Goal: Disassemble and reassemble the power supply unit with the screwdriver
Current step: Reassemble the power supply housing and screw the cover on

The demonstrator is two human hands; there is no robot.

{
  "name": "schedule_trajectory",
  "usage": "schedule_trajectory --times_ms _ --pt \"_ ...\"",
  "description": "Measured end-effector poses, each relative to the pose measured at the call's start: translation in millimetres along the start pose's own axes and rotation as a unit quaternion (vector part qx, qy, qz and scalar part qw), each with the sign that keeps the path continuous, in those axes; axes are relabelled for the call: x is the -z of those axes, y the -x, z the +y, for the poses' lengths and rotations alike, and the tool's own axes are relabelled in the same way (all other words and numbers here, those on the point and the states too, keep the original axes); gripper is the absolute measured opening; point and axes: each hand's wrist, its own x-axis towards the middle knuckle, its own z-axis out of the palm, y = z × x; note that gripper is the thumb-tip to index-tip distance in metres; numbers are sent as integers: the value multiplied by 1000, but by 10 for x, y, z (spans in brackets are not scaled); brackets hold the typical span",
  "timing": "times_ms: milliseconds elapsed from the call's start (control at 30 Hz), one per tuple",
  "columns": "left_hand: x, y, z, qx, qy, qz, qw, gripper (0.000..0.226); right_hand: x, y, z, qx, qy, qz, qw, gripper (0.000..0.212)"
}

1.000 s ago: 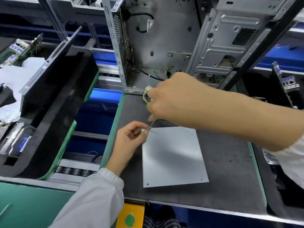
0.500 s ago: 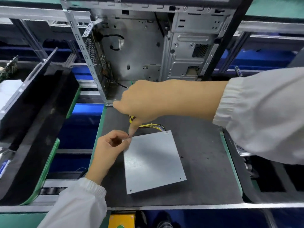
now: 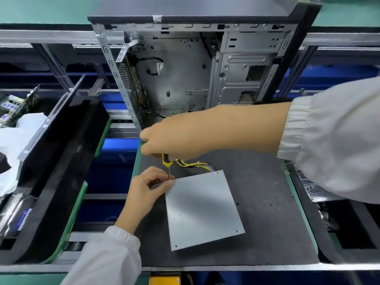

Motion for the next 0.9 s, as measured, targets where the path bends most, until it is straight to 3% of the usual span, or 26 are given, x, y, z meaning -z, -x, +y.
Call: schedule_trajectory --times_ms 33,167,267,400,500,567,633,700,800,833,900 --pt "7 1 21 4 10 -8 1000 13 -10 -15 -27 -4 19 13 1000 13" --pt "4 -39 126 14 27 17 999 13 12 -41 -105 -76 47 49 995 42" --pt "75 -90 182 5 -20 2 1000 9 64 9 -22 -51 -38 35 997 24" --pt "184 -137 251 -11 -68 -79 995 10 132 -34 62 -28 -10 13 999 15" --pt "155 -155 346 -17 -14 -52 998 13 106 -71 -25 -108 18 55 992 45" --pt "118 -168 378 -43 -4 -24 999 16 97 -60 -71 -149 38 71 985 53" --pt "108 -177 399 -42 0 -25 999 17 117 -18 -60 -125 30 77 989 44" --pt "138 -198 415 -30 -9 -47 998 14 147 37 -16 -50 -35 32 998 18" --pt "197 -211 449 -21 -20 -109 994 14 191 97 20 -20 -38 10 999 10" --pt "196 -215 471 -15 -6 -129 992 16 183 97 -2 -47 -21 17 999 9" --pt "160 -213 535 4 63 -116 991 33 125 72 -75 -99 42 39 993 33"
